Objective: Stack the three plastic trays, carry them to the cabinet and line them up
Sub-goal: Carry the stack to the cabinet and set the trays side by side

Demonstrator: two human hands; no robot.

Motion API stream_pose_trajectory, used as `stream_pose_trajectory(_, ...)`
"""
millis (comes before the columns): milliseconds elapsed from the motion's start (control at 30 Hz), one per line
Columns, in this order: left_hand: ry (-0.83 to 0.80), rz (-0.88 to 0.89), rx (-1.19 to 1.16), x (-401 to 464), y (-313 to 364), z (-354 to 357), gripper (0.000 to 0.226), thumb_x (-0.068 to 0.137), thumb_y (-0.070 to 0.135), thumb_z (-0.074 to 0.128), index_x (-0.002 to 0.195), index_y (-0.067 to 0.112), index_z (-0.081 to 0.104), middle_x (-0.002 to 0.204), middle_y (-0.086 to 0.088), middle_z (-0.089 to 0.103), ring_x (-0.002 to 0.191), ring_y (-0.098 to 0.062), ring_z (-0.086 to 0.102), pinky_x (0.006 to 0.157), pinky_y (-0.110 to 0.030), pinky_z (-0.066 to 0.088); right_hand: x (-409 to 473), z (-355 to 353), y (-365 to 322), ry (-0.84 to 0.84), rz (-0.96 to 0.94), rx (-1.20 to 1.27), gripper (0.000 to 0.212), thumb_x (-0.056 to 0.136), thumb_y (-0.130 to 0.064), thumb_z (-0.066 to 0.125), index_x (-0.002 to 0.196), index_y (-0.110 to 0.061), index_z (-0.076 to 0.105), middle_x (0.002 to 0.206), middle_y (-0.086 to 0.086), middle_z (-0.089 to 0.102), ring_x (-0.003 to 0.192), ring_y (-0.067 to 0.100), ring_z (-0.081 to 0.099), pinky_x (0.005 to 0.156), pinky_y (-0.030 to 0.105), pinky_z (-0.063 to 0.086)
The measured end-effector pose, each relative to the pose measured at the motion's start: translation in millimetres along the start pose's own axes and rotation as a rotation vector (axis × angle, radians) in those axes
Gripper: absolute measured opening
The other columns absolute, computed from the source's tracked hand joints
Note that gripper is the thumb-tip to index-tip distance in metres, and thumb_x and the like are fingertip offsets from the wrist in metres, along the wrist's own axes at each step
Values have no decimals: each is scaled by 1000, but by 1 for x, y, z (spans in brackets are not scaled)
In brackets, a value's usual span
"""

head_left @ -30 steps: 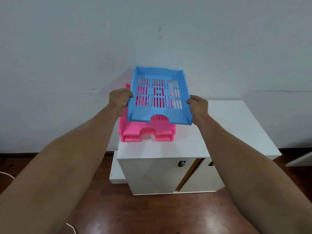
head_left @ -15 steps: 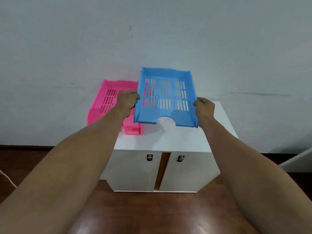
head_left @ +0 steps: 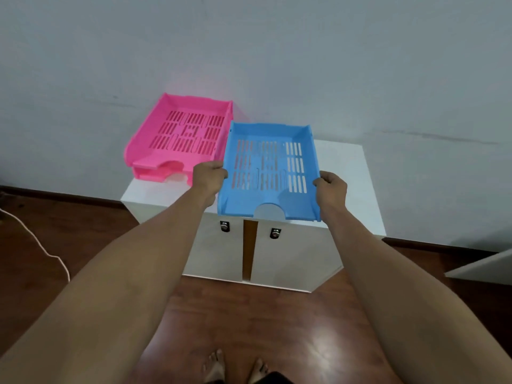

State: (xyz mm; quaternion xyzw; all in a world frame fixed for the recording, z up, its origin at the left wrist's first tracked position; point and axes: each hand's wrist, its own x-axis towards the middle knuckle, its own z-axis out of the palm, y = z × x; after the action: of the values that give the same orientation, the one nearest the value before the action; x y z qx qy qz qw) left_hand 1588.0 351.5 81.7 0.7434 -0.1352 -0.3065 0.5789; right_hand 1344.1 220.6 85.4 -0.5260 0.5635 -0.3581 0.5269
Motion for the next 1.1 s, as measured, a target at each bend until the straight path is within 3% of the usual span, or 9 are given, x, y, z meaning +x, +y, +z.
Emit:
stream_pose_trajectory(167,55,-18,-3,-9,-24,5,41,91,-8,60,130,0,65,115,-13,70,94,-25,67,83,-30,57,-3,3,24,-2,15,-6,25,93,1,53,108,-9,70,90,-4,67,76,14,63,65,26,51)
stream_pose_trajectory(500,174,-43,40,1,-54,-4,36,85,-6,67,117,7,74,111,-10,73,96,-27,68,87,-35,59,-9,15,51,-35,28,-56,22,93,2,52,97,-14,67,83,-7,64,73,13,61,65,27,51)
stream_pose_trajectory(600,195,-46,62,5,-62,-8,33,84,-5,69,114,9,75,113,-9,73,102,-27,69,85,-30,57,-8,21,58,-22,31,-93,24,93,1,53,105,-13,69,79,-3,62,66,13,59,59,25,48)
stream_pose_trajectory(700,215,-48,83,5,-70,-10,30,84,-3,73,112,9,74,109,-11,74,94,-23,68,82,-28,55,-3,26,63,-7,49,-105,28,93,-1,56,114,-11,71,76,-2,60,63,13,57,60,29,50)
stream_pose_trajectory(800,196,-31,113,0,-76,-14,32,82,-2,75,112,9,73,101,-7,72,93,-23,68,90,-33,58,-1,29,66,0,56,-125,29,95,-2,56,120,-10,69,76,-3,60,62,12,58,56,26,48)
stream_pose_trajectory(867,155,0,176,-9,-80,-21,35,81,3,77,114,9,71,97,-4,69,91,-20,66,90,-34,58,0,32,68,14,65,-125,31,96,-3,55,124,-11,67,79,-4,61,64,11,60,55,23,46)
stream_pose_trajectory(1000,81,32,362,-25,-93,-38,38,77,11,77,113,13,65,90,-6,68,77,-19,62,61,-25,47,6,44,67,28,76,-125,34,98,-5,53,129,-11,64,91,0,65,68,8,61,54,21,46)
stream_pose_trajectory(1100,113,18,436,-20,-99,-46,33,77,16,78,108,13,66,91,-6,69,82,-23,65,69,-29,49,13,53,68,30,72,-137,36,100,-7,52,135,-11,62,105,9,69,76,17,63,60,23,49)
